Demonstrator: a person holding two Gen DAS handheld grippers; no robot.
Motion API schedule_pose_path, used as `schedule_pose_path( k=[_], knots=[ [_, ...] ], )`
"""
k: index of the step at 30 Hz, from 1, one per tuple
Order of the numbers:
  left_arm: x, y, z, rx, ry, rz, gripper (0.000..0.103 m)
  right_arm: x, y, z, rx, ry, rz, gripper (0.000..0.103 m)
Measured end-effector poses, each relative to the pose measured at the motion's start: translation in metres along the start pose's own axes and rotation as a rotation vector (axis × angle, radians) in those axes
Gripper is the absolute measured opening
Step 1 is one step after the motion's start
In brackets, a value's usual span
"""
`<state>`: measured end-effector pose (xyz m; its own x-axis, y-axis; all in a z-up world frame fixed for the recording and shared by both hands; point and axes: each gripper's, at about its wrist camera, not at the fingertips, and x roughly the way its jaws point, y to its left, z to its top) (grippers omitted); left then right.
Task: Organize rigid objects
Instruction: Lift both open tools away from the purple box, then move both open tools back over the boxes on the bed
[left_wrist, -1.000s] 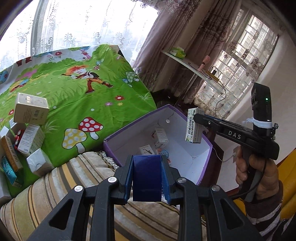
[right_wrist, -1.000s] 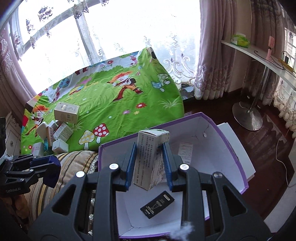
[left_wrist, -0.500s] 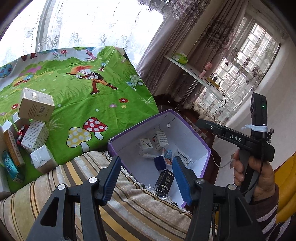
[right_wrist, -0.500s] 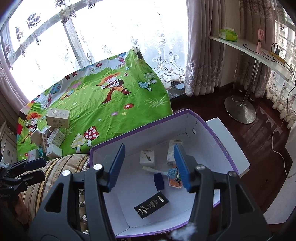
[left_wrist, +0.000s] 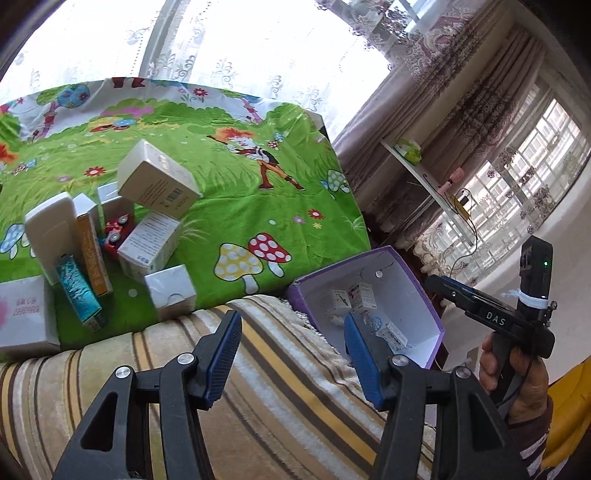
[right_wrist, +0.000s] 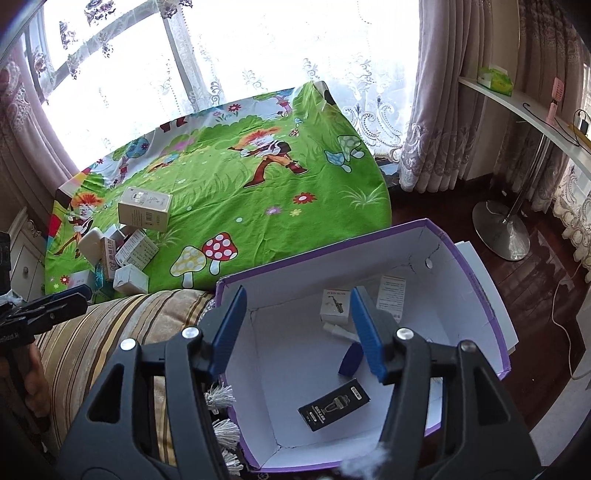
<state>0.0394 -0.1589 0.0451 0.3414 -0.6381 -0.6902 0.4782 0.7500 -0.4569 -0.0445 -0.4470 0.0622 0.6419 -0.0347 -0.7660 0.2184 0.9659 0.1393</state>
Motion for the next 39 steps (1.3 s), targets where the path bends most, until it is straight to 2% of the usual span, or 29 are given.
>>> schedule_pose_path(
  k=[8, 17, 22, 27, 31, 39],
  knots=[
    [-0.032, 0.068, -0.006, -0.158, -0.054, 0.083, 0.059, 0.013, 0.024, -0.001, -0.045, 0.042, 0.025, 0.065],
    [-0.054, 0.115, -0.013, -0.256, -0.087, 0.146, 0.059, 0.033, 0.06, -0.001, -0.11, 0.094, 0.072, 0.068],
    [-0.058, 0.126, -0.007, -0.263, -0.093, 0.172, 0.059, 0.044, 0.08, 0.013, -0.105, 0.097, 0.109, 0.085],
    [-0.06, 0.135, 0.005, -0.241, -0.094, 0.202, 0.059, 0.059, 0.102, 0.033, -0.094, 0.11, 0.165, 0.094],
    [-0.059, 0.145, 0.02, -0.218, -0.092, 0.239, 0.06, 0.071, 0.125, 0.049, -0.095, 0.122, 0.201, 0.099],
    [-0.045, 0.165, 0.054, -0.126, -0.057, 0.328, 0.063, 0.107, 0.169, 0.081, -0.06, 0.176, 0.323, 0.102]
  ],
)
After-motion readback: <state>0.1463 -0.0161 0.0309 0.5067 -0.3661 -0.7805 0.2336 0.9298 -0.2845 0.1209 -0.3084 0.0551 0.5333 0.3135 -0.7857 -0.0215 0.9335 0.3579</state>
